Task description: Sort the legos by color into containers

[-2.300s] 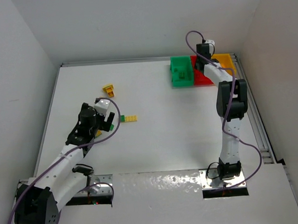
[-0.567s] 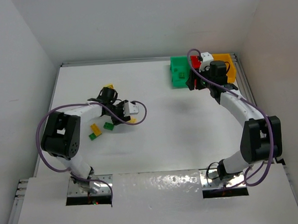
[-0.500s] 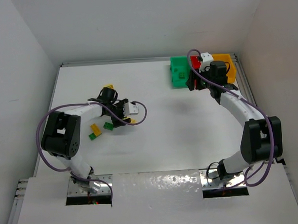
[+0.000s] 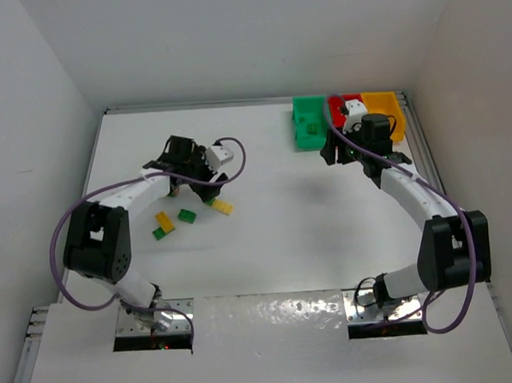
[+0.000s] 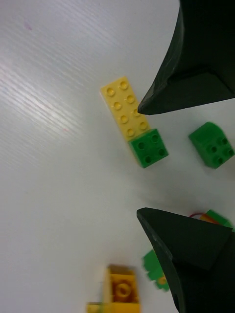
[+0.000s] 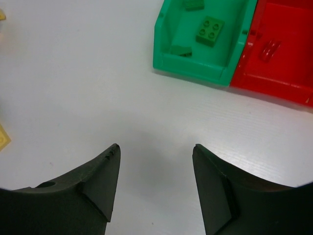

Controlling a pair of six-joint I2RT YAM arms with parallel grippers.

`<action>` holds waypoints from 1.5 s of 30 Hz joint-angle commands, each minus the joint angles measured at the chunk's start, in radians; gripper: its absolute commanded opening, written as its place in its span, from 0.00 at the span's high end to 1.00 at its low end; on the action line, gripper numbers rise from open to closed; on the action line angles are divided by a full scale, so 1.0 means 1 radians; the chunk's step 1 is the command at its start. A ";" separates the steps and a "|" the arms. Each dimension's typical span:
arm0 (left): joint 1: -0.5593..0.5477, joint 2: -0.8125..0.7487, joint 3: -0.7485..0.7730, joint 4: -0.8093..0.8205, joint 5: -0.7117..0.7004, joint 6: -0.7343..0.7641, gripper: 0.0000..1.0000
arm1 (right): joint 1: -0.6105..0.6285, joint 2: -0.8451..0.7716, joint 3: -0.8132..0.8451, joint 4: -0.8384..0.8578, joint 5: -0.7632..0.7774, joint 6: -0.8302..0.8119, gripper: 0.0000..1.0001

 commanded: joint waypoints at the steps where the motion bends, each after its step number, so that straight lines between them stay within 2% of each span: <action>1: -0.021 -0.112 -0.108 0.147 -0.213 -0.312 0.25 | 0.006 -0.049 -0.040 0.028 0.008 0.011 0.40; 2: -0.041 -0.117 -0.119 0.153 -0.301 -0.316 0.26 | 0.006 -0.049 -0.042 0.028 0.008 0.012 0.40; 5: -0.050 -0.094 -0.110 0.147 -0.415 -0.369 0.26 | 0.006 -0.039 -0.040 0.052 -0.004 0.035 0.40; 11: -0.073 -0.025 -0.087 0.196 -0.391 -0.392 0.27 | 0.007 -0.022 -0.032 0.074 -0.014 0.075 0.41; 27: -0.106 -0.016 -0.176 0.207 -0.416 -0.412 0.31 | 0.007 -0.025 -0.028 0.037 0.008 0.066 0.41; 34: -0.107 0.032 -0.147 0.201 -0.416 -0.467 0.48 | 0.007 -0.028 -0.029 0.006 0.011 0.057 0.41; 42: -0.112 0.035 -0.138 0.164 -0.399 -0.468 0.50 | 0.007 -0.036 -0.031 -0.005 0.028 0.035 0.41; 44: -0.112 0.035 -0.144 0.185 -0.411 -0.469 0.59 | 0.009 -0.034 -0.032 0.000 0.028 0.040 0.41; 45: -0.112 0.035 -0.146 0.191 -0.411 -0.471 0.71 | 0.007 -0.036 -0.034 0.000 0.028 0.040 0.41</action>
